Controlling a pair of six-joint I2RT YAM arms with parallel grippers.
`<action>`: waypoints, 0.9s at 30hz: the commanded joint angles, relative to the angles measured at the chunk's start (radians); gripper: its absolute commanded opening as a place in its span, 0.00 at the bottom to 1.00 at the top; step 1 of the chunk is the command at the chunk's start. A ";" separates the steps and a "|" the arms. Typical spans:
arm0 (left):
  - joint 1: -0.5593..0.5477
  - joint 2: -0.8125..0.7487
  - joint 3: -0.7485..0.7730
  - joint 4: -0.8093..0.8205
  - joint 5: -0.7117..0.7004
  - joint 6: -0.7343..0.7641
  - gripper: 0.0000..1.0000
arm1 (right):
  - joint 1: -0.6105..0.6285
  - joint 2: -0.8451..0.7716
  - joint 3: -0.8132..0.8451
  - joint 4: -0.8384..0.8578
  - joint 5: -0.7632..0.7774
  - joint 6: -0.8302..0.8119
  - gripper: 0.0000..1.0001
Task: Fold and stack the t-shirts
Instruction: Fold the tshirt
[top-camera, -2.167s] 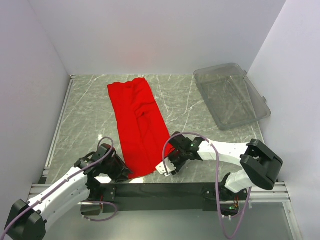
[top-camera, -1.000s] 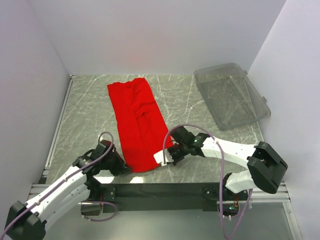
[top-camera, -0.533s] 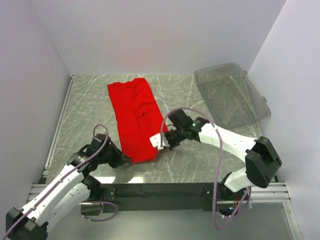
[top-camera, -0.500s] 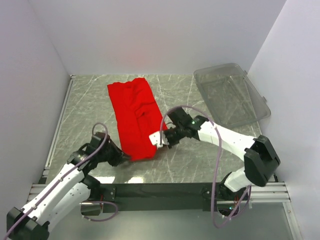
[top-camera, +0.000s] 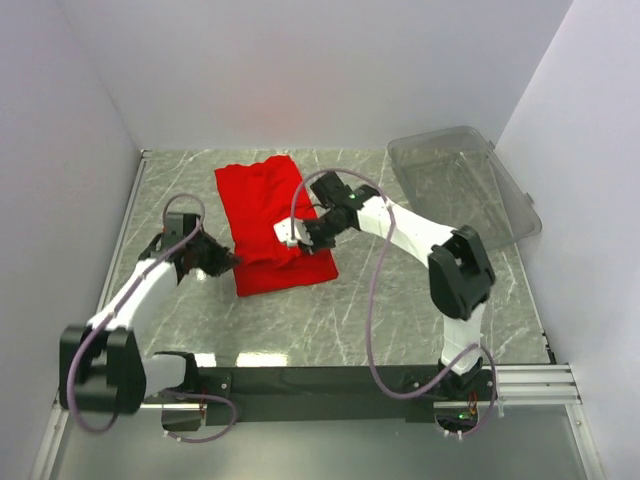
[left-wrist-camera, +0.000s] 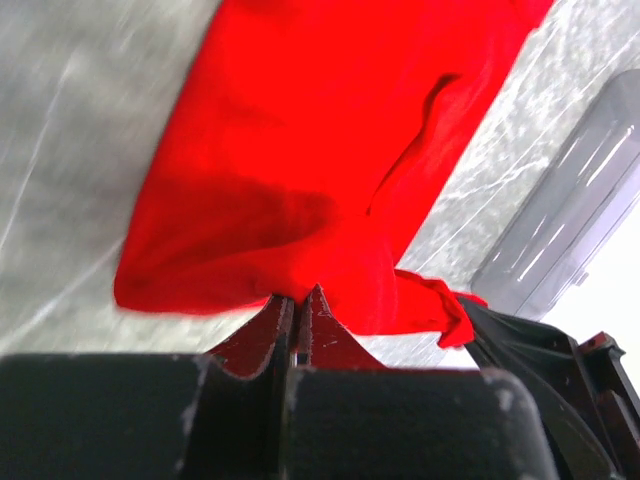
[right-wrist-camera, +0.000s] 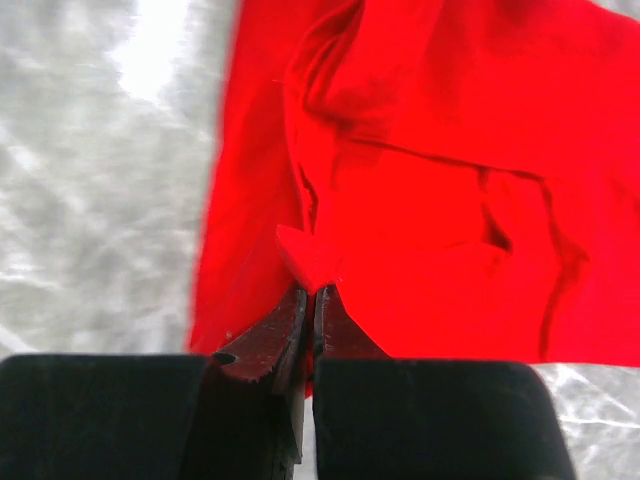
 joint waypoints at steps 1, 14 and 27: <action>0.026 0.106 0.112 0.114 0.058 0.091 0.00 | -0.019 0.099 0.166 -0.041 -0.002 0.011 0.00; 0.072 0.344 0.288 0.111 0.082 0.178 0.00 | -0.072 0.348 0.487 -0.053 0.037 0.077 0.00; 0.111 0.465 0.380 0.099 0.082 0.209 0.00 | -0.091 0.477 0.616 -0.021 0.070 0.110 0.00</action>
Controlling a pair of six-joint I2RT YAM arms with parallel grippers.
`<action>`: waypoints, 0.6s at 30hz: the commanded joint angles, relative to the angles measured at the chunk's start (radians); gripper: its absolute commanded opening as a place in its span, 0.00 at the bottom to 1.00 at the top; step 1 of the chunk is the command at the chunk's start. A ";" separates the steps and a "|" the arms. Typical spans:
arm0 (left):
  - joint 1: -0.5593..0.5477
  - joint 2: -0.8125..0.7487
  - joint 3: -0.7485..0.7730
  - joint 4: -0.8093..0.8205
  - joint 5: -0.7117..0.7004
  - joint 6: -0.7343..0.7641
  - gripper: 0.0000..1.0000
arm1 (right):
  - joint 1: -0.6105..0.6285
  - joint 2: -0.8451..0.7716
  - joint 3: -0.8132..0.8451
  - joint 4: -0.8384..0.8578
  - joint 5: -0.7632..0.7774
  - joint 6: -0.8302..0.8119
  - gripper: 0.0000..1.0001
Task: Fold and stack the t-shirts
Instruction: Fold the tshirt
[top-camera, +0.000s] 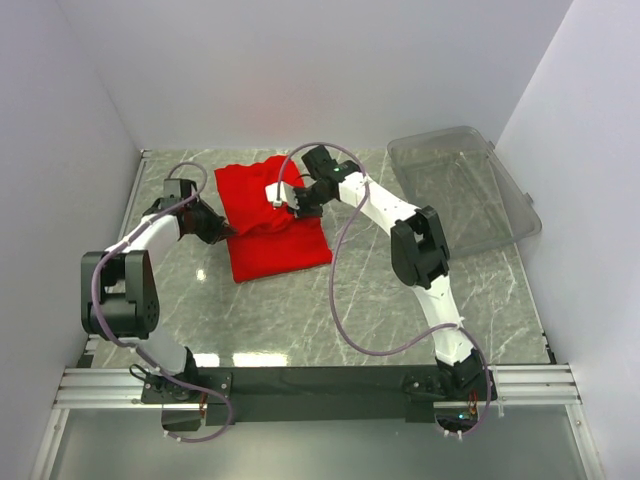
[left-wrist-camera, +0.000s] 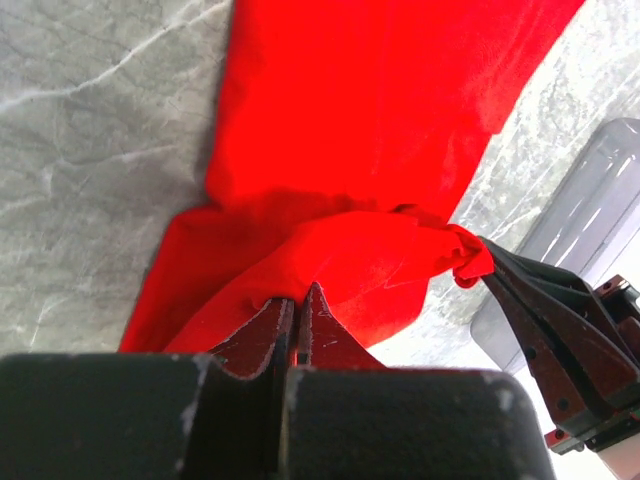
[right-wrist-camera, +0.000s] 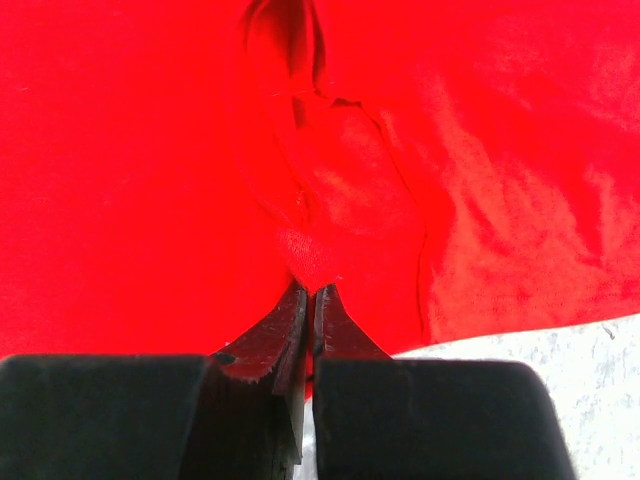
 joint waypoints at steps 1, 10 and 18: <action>0.006 0.018 0.061 0.005 -0.002 0.032 0.00 | -0.005 0.032 0.065 0.024 0.013 0.026 0.00; 0.009 0.071 0.125 -0.015 -0.014 0.046 0.00 | -0.008 0.069 0.105 0.069 0.033 0.060 0.00; 0.012 0.091 0.133 -0.017 -0.015 0.056 0.01 | -0.012 0.090 0.127 0.089 0.044 0.068 0.00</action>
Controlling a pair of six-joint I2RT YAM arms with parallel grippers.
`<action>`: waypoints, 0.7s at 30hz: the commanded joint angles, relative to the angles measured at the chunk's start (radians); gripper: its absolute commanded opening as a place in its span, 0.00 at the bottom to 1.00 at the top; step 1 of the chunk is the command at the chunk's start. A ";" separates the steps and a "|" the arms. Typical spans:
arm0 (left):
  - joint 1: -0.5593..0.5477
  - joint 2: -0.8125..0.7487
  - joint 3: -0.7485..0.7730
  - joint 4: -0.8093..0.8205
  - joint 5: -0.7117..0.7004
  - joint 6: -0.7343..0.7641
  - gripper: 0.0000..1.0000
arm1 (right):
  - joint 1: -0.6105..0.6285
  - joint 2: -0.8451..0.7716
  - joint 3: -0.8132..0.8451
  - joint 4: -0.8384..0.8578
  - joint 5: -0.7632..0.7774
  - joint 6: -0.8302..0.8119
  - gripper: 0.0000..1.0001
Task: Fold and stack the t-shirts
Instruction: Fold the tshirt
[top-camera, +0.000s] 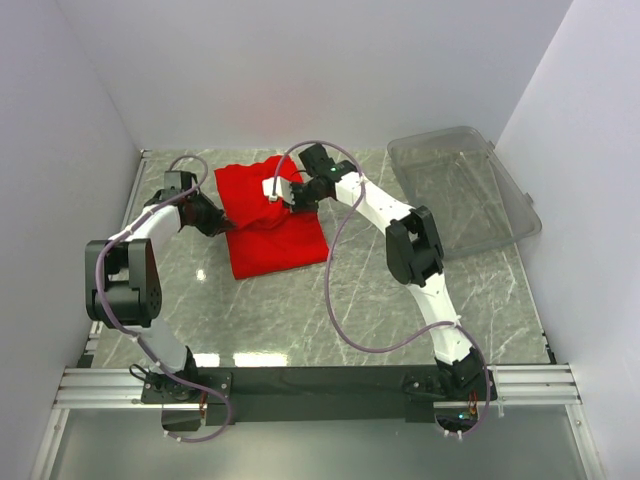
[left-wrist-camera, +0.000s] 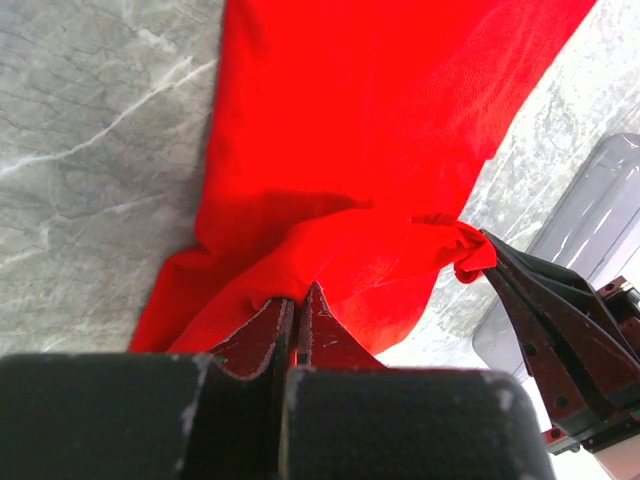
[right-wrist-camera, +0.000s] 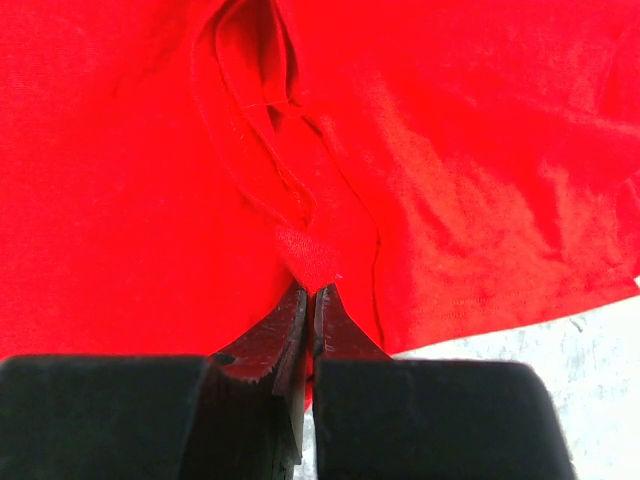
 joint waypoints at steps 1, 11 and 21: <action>0.008 0.005 0.032 0.009 -0.009 0.027 0.00 | -0.007 0.028 0.052 0.029 0.007 0.017 0.00; 0.018 0.033 0.067 0.003 -0.007 0.036 0.00 | -0.016 0.054 0.073 0.062 0.031 0.041 0.00; 0.021 0.088 0.120 -0.006 -0.004 0.043 0.00 | -0.022 0.068 0.089 0.097 0.040 0.055 0.00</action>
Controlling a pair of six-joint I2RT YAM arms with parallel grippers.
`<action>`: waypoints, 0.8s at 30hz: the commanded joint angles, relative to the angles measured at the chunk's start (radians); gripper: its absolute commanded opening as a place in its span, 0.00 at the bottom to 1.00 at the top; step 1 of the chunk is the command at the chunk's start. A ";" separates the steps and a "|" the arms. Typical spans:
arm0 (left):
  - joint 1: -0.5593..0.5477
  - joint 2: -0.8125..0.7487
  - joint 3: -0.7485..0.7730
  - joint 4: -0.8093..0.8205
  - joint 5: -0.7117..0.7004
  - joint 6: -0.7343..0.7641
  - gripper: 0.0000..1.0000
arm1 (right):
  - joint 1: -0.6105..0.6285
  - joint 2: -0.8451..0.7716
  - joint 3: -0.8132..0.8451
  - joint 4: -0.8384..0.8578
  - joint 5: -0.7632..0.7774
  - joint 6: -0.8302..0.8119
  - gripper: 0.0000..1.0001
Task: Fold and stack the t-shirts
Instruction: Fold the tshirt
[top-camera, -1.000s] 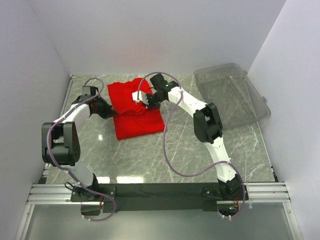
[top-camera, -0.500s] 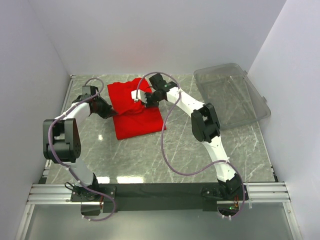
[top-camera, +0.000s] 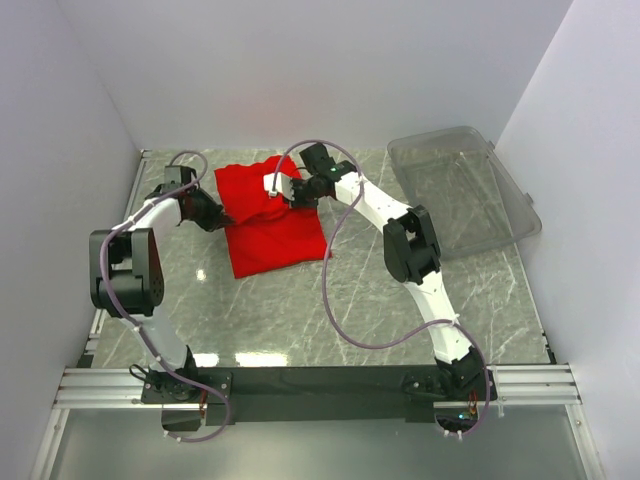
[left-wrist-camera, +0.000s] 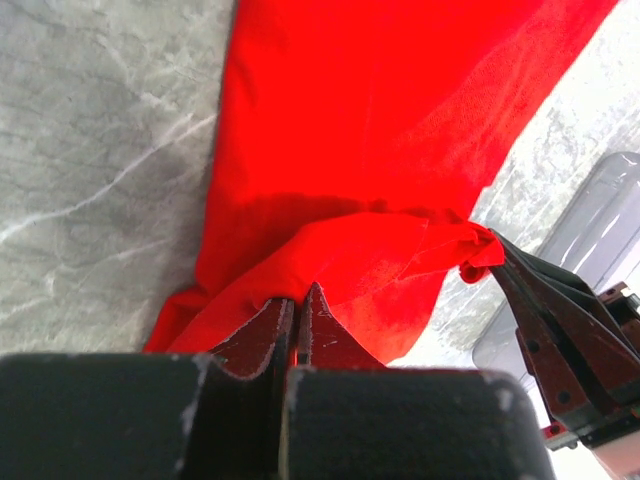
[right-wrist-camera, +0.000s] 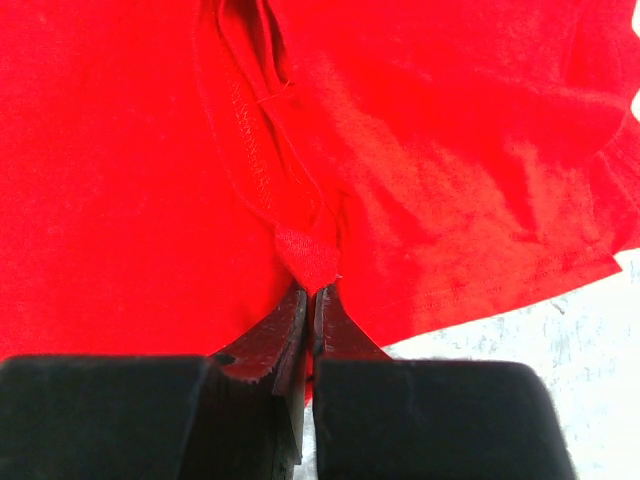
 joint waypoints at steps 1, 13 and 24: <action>0.005 0.015 0.048 0.002 -0.006 0.028 0.00 | -0.009 0.021 0.048 0.044 0.011 0.015 0.00; 0.005 0.038 0.088 -0.002 -0.025 0.021 0.14 | -0.010 0.041 0.050 0.176 0.071 0.128 0.51; 0.007 -0.111 0.090 -0.007 -0.132 0.039 0.48 | -0.053 -0.048 0.053 0.291 0.100 0.283 0.64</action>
